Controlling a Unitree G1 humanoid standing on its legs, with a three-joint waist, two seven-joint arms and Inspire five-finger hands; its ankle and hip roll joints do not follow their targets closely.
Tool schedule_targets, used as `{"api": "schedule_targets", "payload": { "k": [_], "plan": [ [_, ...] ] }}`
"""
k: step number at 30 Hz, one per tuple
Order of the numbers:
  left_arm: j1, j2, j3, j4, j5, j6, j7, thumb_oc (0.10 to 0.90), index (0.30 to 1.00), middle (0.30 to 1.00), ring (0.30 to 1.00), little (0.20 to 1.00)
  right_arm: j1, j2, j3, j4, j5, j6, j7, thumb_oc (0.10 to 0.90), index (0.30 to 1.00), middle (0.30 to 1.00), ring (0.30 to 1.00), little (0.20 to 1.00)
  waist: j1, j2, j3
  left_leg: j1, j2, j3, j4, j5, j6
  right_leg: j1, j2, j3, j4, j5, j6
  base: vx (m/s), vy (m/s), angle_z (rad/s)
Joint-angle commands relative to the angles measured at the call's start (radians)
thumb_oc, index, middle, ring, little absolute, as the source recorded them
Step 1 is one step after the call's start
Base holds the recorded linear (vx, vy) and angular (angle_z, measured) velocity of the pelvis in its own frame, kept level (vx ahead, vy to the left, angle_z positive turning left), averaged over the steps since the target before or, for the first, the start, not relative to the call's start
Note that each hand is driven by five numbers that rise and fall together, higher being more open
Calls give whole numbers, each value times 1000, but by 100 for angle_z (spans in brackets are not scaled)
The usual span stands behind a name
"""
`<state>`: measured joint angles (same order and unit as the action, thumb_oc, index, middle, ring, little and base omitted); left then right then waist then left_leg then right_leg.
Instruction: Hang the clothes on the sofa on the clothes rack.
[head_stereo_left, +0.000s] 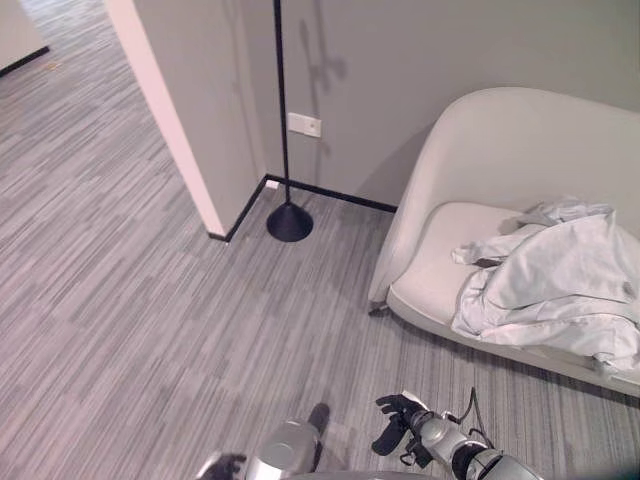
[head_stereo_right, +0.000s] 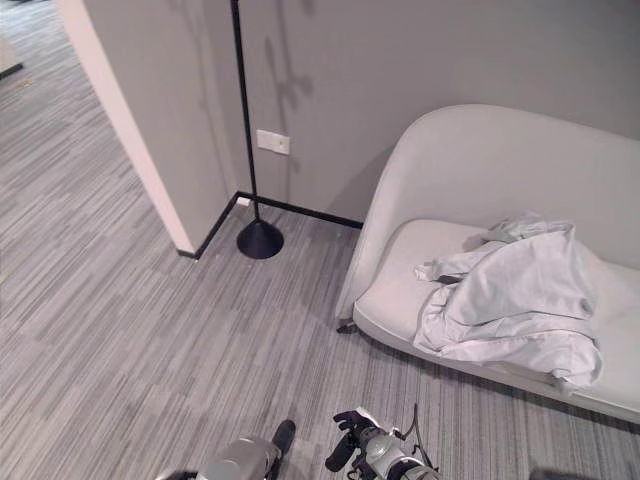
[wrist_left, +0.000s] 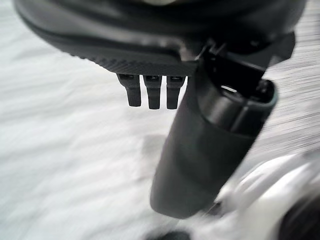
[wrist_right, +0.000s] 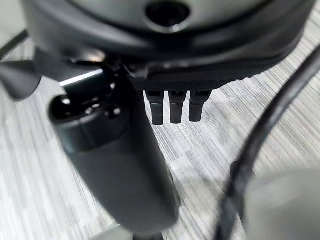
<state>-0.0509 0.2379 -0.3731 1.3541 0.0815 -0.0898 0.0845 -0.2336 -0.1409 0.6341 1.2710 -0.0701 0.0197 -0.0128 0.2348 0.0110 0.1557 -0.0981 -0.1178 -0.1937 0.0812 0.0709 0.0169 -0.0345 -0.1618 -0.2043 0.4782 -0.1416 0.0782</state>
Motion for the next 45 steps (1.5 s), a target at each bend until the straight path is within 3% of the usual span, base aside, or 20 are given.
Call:
{"api": "schedule_targets", "payload": {
  "k": [1, 4, 7, 8, 9, 10, 22, 25, 26, 28, 30, 33, 34, 36, 37, 38, 39, 40, 43, 45],
  "plan": [
    [8, 43, 61, 26, -46, -13, 19, 800, 900, 900, 900, 900, -6, 3, -3, -53, -56, -28, -15, 800, 900, 900, 900, 900, 10, -6, -2, 74, -18, -69, -31, -67, 102, -134, -11, 12, 58, 242, 61, 212, 20, -15],
    [0, 57, 96, -8, -91, -23, 23, 800, 900, 900, 900, 900, 4, -19, -60, -11, 0, -24, -9, 800, 900, 900, 900, 900, 25, -7, -8, 106, 6, -96, -65, -78, 88, -101, -95, -62, -87, 243, 52, 240, -164, 18],
    [-13, 46, 89, 22, -95, -30, 19, 800, 900, 900, 900, 900, 29, -24, -99, -5, 71, -42, 3, 800, 900, 900, 900, 900, 12, -21, -7, 126, 29, -116, -83, -96, 72, -112, -140, 26, -248, 332, 77, 142, -174, 16],
    [-10, 38, 91, 35, -96, -30, 14, 800, 900, 900, 900, 900, 50, -23, -111, 8, 77, -42, 6, 800, 900, 900, 900, 900, 2, -29, -13, 136, 35, -132, -98, -96, 69, -93, -118, 72, -296, 331, 80, 138, -156, 0],
    [12, 16, 12, 50, -18, -36, -11, 800, 900, 900, 900, 900, 191, -100, -268, 113, 199, -64, 29, 800, 900, 900, 900, 900, -132, -19, -14, 87, 47, 5, -98, 0, -16, 30, 89, -35, -323, 96, -38, 71, -116, 3],
    [9, 14, 7, 54, -10, -33, -8, 800, 900, 900, 900, 900, 190, -99, -253, 116, 187, -65, 27, 800, 900, 900, 900, 900, -133, -29, -13, 92, 53, 15, -95, -14, -14, 36, 111, 17, -353, 100, -39, 7, -38, 12],
    [-10, -53, -104, 24, 67, -30, -34, 800, 900, 900, 900, 900, 146, -75, -173, 60, 103, -53, 24, 800, 900, 900, 900, 900, -149, -35, -6, 94, 63, 91, -88, -64, 31, 21, 92, 47, -374, 136, -16, -7, 33, -20],
    [-40, -23, -81, 21, 60, -19, -29, 800, 900, 900, 900, 900, 108, -68, -147, 48, 41, -40, 13, 800, 900, 900, 900, 900, -100, -12, 14, 55, 154, 176, -81, -78, 8, 7, -74, -151, -277, 101, 2, -185, -147, -91],
    [-40, -23, -82, 20, 60, -19, -29, 800, 900, 900, 900, 900, 109, -68, -148, 47, 40, -39, 12, 800, 900, 900, 900, 900, -101, -12, 19, 47, 151, 180, -76, -63, 12, 5, -79, -163, -281, 117, -5, -27, -207, -115],
    [-30, -11, -20, 28, 12, -22, -18, 800, 900, 900, 900, 900, 116, -80, -200, 56, 66, -41, -7, 800, 900, 900, 900, 900, -94, -12, 4, 51, 173, 204, -87, -65, -1, 42, -175, -150, -313, 171, 22, -16, -190, -70],
    [-12, -12, 44, 50, -48, -26, -9, 800, 900, 900, 900, 900, 125, -88, -287, 78, 145, -47, -14, 800, 900, 900, 900, 900, -88, -24, -27, 36, 188, 229, -100, -60, -20, 77, -302, -141, -372, 325, 77, 42, -351, -68],
    [21, -16, 97, 81, -104, -29, -9, 800, 900, 900, 900, 900, 144, -90, -396, 86, 290, -67, -13, 800, 900, 900, 900, 900, -94, -48, -65, 38, 229, 249, -139, -38, -52, 80, -395, -31, -434, 488, 130, 107, -502, -39],
    [29, -14, 103, 80, -131, -38, -6, 800, 900, 900, 900, 900, 155, -84, -431, 95, 358, -77, -20, 800, 900, 900, 900, 900, -107, -67, -77, 39, 254, 245, -163, -20, -79, 68, -377, 74, -431, 501, 147, 125, -489, -41],
    [29, -8, 114, 79, -143, -40, -3, 800, 900, 900, 900, 900, 157, -82, -447, 101, 381, -79, -27, 800, 900, 900, 900, 900, -98, -79, -82, 39, 269, 252, -168, -6, -97, 66, -358, 94, -432, 453, 158, 148, -485, -23],
    [33, -4, 110, 73, -139, -47, 2, 800, 900, 900, 900, 900, 152, -66, -444, 99, 392, -85, -39, 800, 900, 900, 900, 900, -79, -100, -80, 34, 310, 244, -168, 10, -132, 59, -323, 30, -420, 311, 176, 158, -516, -19],
    [33, -4, 110, 73, -139, -47, 2, 800, 900, 900, 900, 900, 152, -66, -444, 99, 392, -85, -39, 800, 900, 900, 900, 900, -82, -99, -80, 33, 311, 240, -168, 10, -133, 59, -322, 27, -417, 307, 176, 162, -639, -40],
    [28, -7, 95, 71, -129, -49, 20, 800, 900, 900, 900, 900, 144, -65, -434, 100, 395, -87, -46, 800, 900, 900, 900, 900, -81, -97, -72, 26, 357, 226, -168, 43, -152, 54, -284, 20, -403, 218, 158, 72, -594, -32],
    [7, -20, 72, 43, -151, -63, 43, 800, 900, 900, 900, 900, 116, -89, -419, 89, 393, -99, -71, 800, 900, 900, 900, 900, -98, -58, -43, -7, 427, 204, -168, 109, -169, 26, -187, 8, -344, 129, 119, 66, -590, -20],
    [-27, -54, -15, 18, -108, -61, 58, 800, 900, 900, 900, 900, 71, -131, -406, 67, 373, -103, -104, 800, 900, 900, 900, 900, -119, -25, -15, -76, 444, 223, -168, 190, -171, 31, -140, -44, -346, 110, 92, -50, -378, 9],
    [-35, -44, -81, -46, -31, -64, 57, 800, 900, 900, 900, 900, 51, -159, -386, -10, 377, -120, -134, 800, 900, 900, 900, 900, -126, -24, -17, -84, 390, 217, -168, 153, -152, 18, -122, -47, -367, 123, 82, -7, -336, 58]
  ]
}}
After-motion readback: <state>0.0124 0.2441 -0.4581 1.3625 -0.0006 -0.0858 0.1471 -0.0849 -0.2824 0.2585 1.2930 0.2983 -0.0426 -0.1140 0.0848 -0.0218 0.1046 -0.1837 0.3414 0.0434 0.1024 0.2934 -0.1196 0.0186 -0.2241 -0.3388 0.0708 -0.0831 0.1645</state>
